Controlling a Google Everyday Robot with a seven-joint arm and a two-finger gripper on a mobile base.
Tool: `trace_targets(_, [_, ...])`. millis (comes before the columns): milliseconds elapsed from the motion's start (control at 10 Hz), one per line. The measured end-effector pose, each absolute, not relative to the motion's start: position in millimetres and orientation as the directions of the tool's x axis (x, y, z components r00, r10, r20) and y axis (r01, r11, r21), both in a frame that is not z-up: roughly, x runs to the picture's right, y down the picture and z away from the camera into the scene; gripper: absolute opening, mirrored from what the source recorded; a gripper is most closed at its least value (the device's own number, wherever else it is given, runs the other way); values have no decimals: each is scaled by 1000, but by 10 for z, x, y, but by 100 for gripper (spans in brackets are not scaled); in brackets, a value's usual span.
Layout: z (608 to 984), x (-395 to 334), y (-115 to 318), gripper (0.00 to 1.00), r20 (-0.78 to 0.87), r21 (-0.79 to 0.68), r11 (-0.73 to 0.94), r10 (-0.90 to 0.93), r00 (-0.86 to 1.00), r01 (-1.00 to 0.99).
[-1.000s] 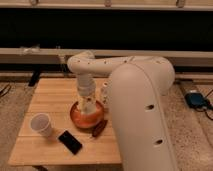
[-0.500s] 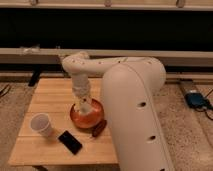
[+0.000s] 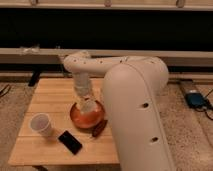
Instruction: Place the white sponge in the ceramic bowl
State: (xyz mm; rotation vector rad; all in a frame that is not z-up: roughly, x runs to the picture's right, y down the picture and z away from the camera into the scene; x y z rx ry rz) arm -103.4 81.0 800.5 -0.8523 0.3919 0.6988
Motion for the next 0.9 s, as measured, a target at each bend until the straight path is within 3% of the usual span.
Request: trace_targets(900, [7797,-1034,597,80,-530,-586,412,457,714,-698])
